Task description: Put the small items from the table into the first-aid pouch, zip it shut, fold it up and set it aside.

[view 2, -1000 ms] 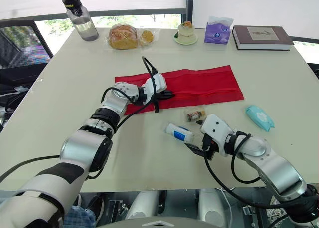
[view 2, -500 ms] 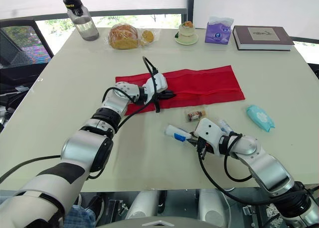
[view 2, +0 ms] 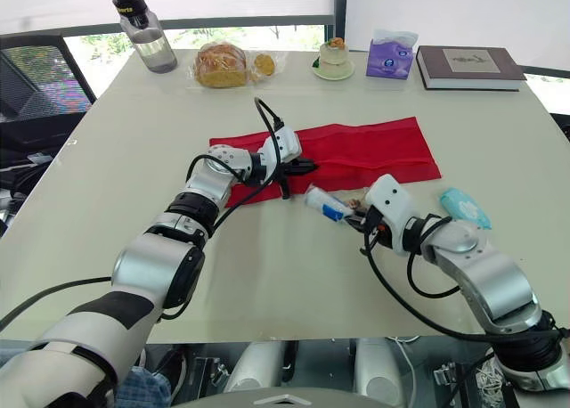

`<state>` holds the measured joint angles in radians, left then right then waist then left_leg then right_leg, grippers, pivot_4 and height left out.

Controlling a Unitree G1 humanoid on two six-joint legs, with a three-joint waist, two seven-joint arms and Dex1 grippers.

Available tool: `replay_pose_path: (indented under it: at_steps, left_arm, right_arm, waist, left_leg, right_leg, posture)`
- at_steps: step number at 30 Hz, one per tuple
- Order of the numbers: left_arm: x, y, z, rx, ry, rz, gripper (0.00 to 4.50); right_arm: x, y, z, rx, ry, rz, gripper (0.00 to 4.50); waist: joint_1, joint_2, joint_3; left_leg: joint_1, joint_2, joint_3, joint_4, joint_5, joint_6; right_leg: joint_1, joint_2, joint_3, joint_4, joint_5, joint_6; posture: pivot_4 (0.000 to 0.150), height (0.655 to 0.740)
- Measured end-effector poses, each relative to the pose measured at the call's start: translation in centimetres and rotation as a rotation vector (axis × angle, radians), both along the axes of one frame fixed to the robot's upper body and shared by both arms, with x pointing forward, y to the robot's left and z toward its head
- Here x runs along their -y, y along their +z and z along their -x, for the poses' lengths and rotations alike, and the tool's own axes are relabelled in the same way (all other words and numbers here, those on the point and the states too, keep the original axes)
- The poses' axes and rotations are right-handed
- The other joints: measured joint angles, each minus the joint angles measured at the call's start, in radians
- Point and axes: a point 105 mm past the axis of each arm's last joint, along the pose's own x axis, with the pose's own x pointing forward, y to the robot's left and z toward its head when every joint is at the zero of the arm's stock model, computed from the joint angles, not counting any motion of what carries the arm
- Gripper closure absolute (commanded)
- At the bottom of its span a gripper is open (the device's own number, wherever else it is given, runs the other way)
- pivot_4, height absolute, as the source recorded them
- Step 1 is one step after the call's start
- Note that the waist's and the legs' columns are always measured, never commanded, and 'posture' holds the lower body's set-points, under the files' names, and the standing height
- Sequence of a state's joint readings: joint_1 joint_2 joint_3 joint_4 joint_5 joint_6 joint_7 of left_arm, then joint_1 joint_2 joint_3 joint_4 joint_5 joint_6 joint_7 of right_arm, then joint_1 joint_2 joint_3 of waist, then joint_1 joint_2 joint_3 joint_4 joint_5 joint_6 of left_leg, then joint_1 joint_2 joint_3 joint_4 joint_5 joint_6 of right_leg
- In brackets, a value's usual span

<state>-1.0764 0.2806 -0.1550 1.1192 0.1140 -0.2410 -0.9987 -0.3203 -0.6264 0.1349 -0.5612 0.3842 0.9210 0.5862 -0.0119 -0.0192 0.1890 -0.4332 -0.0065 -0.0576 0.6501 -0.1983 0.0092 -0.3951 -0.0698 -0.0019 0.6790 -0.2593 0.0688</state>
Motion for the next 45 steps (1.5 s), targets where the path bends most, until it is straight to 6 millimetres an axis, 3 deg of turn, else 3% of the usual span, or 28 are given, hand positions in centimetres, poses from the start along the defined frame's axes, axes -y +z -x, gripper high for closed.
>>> replay_pose_path:
  at_steps: [6, 15, 24, 31, 42, 45]
  left_arm:
    - [0.3, 0.1, 0.0, 0.004, -0.007, 0.003, 4.5]
    - [2.4, 0.8, 0.6, 0.017, -0.044, 0.062, 4.5]
    - [3.0, 1.0, 0.9, 0.022, -0.045, 0.085, 4.5]
    - [4.4, 1.0, 1.1, 0.006, -0.04, 0.126, 4.5]
    - [4.7, 1.1, 1.3, 0.005, -0.026, 0.155, 4.5]
    - [4.7, 1.2, 1.3, 0.007, -0.02, 0.158, 4.5]
  right_arm:
    - [0.9, 0.7, -2.6, 0.009, -0.109, 0.081, 4.44]
    - [1.3, -0.9, -5.8, -0.039, -0.224, 0.186, 4.44]
    - [-0.6, -0.9, -7.7, -0.041, -0.267, 0.131, 4.44]
    - [-3.5, -1.3, -9.3, -0.027, -0.29, 0.063, 4.44]
    - [-5.8, -1.3, -10.3, -0.033, -0.31, 0.001, 4.44]
    - [-6.1, -1.3, -10.2, -0.037, -0.307, -0.009, 3.29]
  waist:
    - [-0.001, 0.0, 0.0]
    - [-0.001, 0.0, 0.0]
    - [-0.005, 0.0, 0.0]
    - [-0.006, 0.001, 0.0]
    - [-0.009, 0.001, 0.0]
    - [-0.01, 0.001, 0.0]
  left_leg:
    - [0.0, 0.0, 0.0, 0.0, 0.0, 0.0]
    - [-0.001, -0.001, 0.0, 0.0, 0.0, 0.0]
    - [0.0, -0.001, 0.0, -0.001, 0.0, 0.0]
    - [0.0, -0.001, 0.0, -0.001, 0.0, 0.0]
    - [0.0, -0.001, 0.0, -0.002, 0.0, 0.0]
    - [0.0, -0.001, 0.0, -0.002, 0.0, 0.0]
  right_leg:
    - [0.0, 0.0, 0.0, 0.0, 0.0, 0.0]
    - [-0.001, -0.001, 0.0, 0.0, 0.0, 0.0]
    - [-0.002, 0.0, 0.001, 0.001, 0.0, 0.0]
    - [-0.002, 0.0, 0.001, 0.001, 0.0, 0.0]
    - [-0.002, 0.0, 0.001, 0.001, 0.0, 0.0]
    - [-0.002, 0.0, 0.001, 0.002, 0.0, 0.0]
  posture:
    - [0.15, 0.7332]
    - [0.15, 0.7332]
    - [0.15, 0.7332]
    - [0.15, 0.7332]
    - [0.15, 0.7332]
    - [0.15, 0.7332]
